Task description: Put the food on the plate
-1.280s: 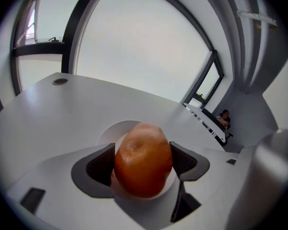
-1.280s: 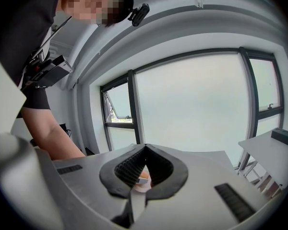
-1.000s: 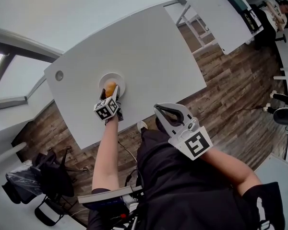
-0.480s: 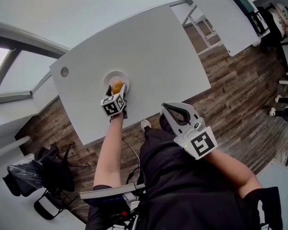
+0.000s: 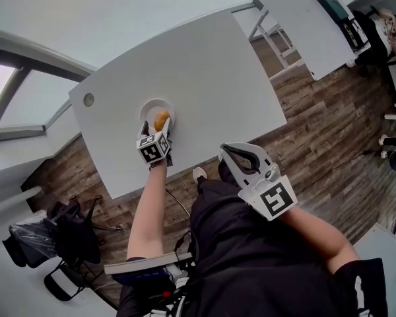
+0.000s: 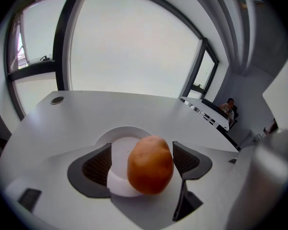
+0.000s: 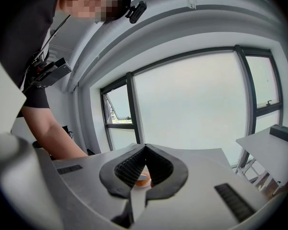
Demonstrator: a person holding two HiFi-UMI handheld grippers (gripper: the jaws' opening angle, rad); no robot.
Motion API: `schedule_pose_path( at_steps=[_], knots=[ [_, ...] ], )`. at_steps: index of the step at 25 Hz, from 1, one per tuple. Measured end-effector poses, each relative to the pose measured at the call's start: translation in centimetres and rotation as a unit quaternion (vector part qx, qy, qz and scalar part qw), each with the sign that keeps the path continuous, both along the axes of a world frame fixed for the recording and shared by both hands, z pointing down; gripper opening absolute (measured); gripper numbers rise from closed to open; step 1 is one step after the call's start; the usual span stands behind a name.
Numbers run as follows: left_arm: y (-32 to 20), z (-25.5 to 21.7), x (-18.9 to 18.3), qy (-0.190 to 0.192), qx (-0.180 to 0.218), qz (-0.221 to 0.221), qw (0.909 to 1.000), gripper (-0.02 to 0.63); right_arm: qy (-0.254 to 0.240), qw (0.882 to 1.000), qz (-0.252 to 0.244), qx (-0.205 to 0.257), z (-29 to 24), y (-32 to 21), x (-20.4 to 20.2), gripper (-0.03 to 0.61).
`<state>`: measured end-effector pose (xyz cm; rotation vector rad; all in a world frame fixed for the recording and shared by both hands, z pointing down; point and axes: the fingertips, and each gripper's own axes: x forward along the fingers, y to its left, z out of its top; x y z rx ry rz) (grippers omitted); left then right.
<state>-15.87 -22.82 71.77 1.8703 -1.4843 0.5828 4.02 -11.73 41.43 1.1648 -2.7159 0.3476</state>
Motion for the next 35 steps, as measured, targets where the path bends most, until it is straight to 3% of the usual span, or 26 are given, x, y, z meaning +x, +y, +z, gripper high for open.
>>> schedule_pose_path(
  at_steps=[11,18,24,26,32,35],
  knots=[
    [1.8,-2.3,0.9,-0.01,0.042,0.008,0.999,0.382,-0.009,1.0,-0.006,-0.006,0.3,0.3,0.4,-0.003],
    [4.0,-4.9,2.5,0.025,0.06,0.022,0.9976,0.38,-0.016,1.0,-0.02,0.0,0.0,1.0,-0.7,-0.003],
    [6.3,-9.2,2.3,0.063,0.106,-0.037,0.9917,0.375,-0.027,0.999,-0.023,0.004,-0.5,1.0,-0.7,-0.003],
    [7.2,-10.6,2.3,0.066,0.121,-0.05,0.9892,0.317,-0.031,0.999,-0.019,0.004,-0.5,1.1,-0.9,-0.003],
    [10.6,-14.9,2.2,0.06,0.156,-0.084,0.9824,0.237,-0.041,0.999,-0.021,0.005,-0.6,1.3,-1.6,-0.003],
    [12.3,-17.1,3.0,0.059,0.177,-0.07,0.98,0.159,-0.042,0.999,-0.026,0.004,-0.5,1.8,-2.0,-0.003]
  ],
)
